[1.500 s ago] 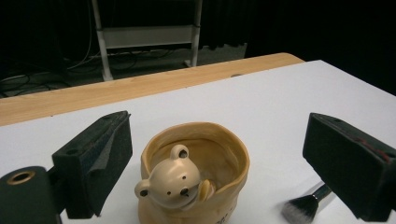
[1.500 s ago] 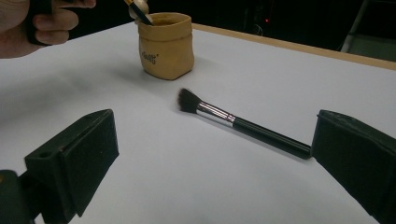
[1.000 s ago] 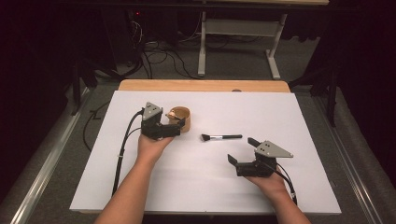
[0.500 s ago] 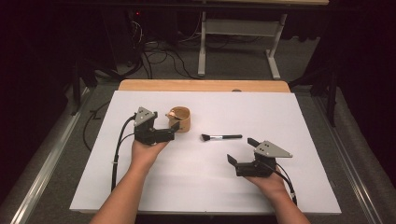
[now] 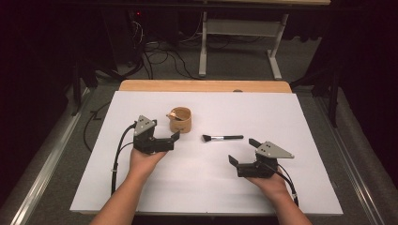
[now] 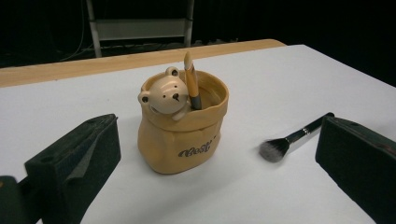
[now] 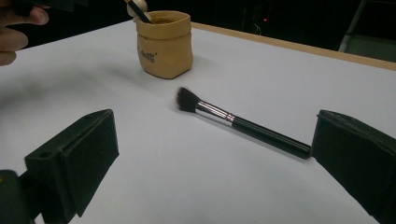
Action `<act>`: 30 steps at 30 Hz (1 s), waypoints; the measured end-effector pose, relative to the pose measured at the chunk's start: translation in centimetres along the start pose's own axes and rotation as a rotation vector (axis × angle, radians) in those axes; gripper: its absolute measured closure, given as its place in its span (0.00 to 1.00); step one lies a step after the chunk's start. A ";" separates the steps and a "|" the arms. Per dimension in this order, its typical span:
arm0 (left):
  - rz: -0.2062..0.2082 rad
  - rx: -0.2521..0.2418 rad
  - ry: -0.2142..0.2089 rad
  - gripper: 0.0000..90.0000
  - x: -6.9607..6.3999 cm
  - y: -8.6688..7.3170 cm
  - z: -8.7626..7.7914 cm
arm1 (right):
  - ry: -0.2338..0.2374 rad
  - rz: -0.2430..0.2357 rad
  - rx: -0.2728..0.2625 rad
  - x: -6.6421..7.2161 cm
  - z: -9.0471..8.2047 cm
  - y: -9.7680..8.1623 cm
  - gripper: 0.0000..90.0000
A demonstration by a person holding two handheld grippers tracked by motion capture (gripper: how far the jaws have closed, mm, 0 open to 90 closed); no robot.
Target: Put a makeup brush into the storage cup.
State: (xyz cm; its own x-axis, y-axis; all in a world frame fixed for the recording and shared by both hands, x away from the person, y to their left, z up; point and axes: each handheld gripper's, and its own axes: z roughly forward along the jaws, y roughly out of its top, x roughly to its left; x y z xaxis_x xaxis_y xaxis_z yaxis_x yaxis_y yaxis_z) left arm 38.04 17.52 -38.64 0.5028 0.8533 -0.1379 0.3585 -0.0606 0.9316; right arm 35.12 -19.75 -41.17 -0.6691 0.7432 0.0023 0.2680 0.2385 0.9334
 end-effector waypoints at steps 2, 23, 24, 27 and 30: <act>0.001 0.003 -0.001 0.01 0.0 -0.1 -0.2 | -0.002 0.001 0.001 0.0 0.0 0.0 0.03; -0.013 -0.027 -0.039 0.01 -0.2 -1.6 -3.8 | -0.007 -0.004 0.002 0.0 0.1 0.0 0.03; -0.008 -0.027 -0.041 0.01 -0.3 -1.6 -3.9 | -0.007 -0.003 0.001 0.0 0.0 0.0 0.03; 0.010 -0.024 -0.039 0.01 -0.4 -1.7 -4.0 | -0.008 -0.002 0.000 0.0 0.1 0.0 0.03; 0.012 -0.018 -0.039 0.01 -0.5 -1.8 -4.0 | -0.012 0.003 0.001 0.1 0.1 0.0 0.03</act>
State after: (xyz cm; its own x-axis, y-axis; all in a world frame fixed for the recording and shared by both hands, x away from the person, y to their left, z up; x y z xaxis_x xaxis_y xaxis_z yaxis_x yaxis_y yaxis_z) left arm 34.01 19.24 -38.95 0.5370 0.8319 -0.1397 0.3386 -0.0609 0.9389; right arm 35.10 -19.66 -41.23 -0.6599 0.7514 0.0013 0.2713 0.2367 0.9329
